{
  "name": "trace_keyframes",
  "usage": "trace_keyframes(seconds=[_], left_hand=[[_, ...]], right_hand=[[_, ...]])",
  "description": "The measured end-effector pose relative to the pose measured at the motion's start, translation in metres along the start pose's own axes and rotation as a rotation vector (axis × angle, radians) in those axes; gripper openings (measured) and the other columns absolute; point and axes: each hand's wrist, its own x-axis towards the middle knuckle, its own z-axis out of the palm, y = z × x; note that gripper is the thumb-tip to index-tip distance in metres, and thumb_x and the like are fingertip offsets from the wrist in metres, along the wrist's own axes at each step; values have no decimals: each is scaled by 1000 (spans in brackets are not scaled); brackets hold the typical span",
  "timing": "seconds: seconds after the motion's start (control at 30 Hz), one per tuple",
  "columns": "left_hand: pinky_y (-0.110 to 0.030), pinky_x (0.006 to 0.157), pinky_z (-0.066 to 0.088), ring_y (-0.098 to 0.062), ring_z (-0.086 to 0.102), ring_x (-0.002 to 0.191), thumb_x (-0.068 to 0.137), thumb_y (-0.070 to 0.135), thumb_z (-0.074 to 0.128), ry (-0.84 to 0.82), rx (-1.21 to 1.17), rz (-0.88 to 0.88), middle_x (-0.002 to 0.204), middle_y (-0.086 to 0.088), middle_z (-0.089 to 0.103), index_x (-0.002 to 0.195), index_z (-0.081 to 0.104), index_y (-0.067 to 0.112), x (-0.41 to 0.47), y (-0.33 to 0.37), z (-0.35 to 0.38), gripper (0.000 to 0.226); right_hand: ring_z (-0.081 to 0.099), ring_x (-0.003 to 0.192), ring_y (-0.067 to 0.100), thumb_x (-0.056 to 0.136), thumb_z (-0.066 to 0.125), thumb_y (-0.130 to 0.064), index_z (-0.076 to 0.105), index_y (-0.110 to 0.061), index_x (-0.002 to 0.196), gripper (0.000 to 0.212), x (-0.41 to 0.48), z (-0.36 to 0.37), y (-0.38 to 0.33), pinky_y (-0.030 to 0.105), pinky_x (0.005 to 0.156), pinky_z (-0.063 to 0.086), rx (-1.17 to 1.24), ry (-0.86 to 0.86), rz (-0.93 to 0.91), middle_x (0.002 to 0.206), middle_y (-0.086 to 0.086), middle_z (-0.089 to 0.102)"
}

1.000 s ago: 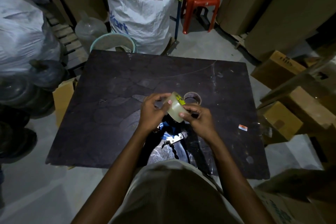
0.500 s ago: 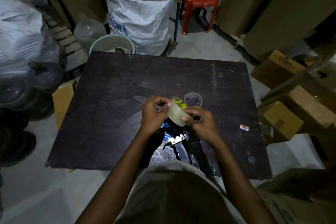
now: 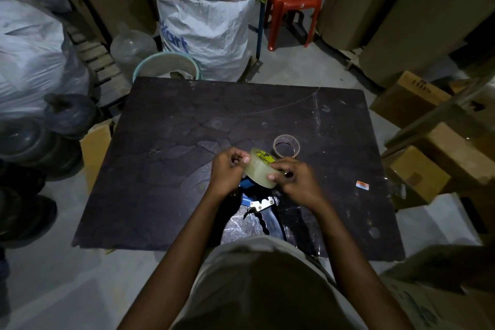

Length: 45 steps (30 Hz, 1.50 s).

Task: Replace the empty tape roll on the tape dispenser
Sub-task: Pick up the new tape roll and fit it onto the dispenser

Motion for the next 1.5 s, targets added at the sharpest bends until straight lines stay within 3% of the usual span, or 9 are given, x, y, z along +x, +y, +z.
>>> trace_keyframes(seconds=[0.1,0.2,0.4,0.53,0.67,0.8,1.07,1.3,1.5], left_hand=[[-15,62,48,3,59,64,93,4,67,0,-36,-34,80,-1,66,88,69,14,1,-2,-2,12],[-29,72,48,-12,59,74,91,4,68,9,-66,-44,78,2,67,82,69,21,3,-7,-4,19],[-27,69,46,-8,55,71,93,4,66,-26,-69,-2,79,2,65,83,67,21,3,-7,-7,20],[-21,69,47,1,58,73,91,4,69,-51,-40,98,82,4,66,94,70,20,4,-8,-12,16],[-18,69,48,-15,64,84,90,11,69,9,92,199,85,-1,68,113,72,34,11,-17,-19,33],[-4,62,41,2,61,75,93,8,67,94,100,156,88,-4,69,112,73,27,12,-18,-25,28],[-25,90,49,-13,66,107,78,10,80,-167,270,146,117,4,73,125,72,29,4,-16,-4,51],[-29,83,54,-10,69,96,77,34,82,-131,318,124,102,4,74,81,71,46,13,-11,4,18],[-32,84,55,-7,67,84,83,17,81,-173,359,187,83,11,73,88,78,19,21,3,3,7]], right_hand=[[65,95,4,88,78,-20,79,-16,112,24,1,0,-3,44,89,57,-14,-12,11,106,-12,68],[68,96,11,85,76,-32,79,-23,111,27,3,0,-4,47,85,58,-50,-2,-9,104,-19,68],[68,97,11,84,73,-40,77,-26,112,32,4,0,-3,50,82,59,-88,-3,-26,103,-27,66],[66,102,14,88,78,-25,78,-18,114,27,4,2,0,42,90,56,-141,28,-47,109,-16,69],[62,112,19,87,80,-20,78,-13,115,29,2,4,8,35,97,50,-234,50,-64,116,-4,72],[61,109,19,85,81,-17,79,-12,111,26,-1,2,12,34,94,51,-254,57,-76,113,-2,71],[57,114,17,88,78,-15,79,-12,113,26,-3,-2,4,15,84,36,-316,129,-80,118,-2,72],[60,110,21,85,80,-17,80,-19,112,27,-8,-6,8,28,83,45,-376,174,-100,113,-5,74],[60,109,19,86,80,-16,79,-16,114,28,-8,-7,8,32,85,50,-417,153,-114,116,-3,73]])
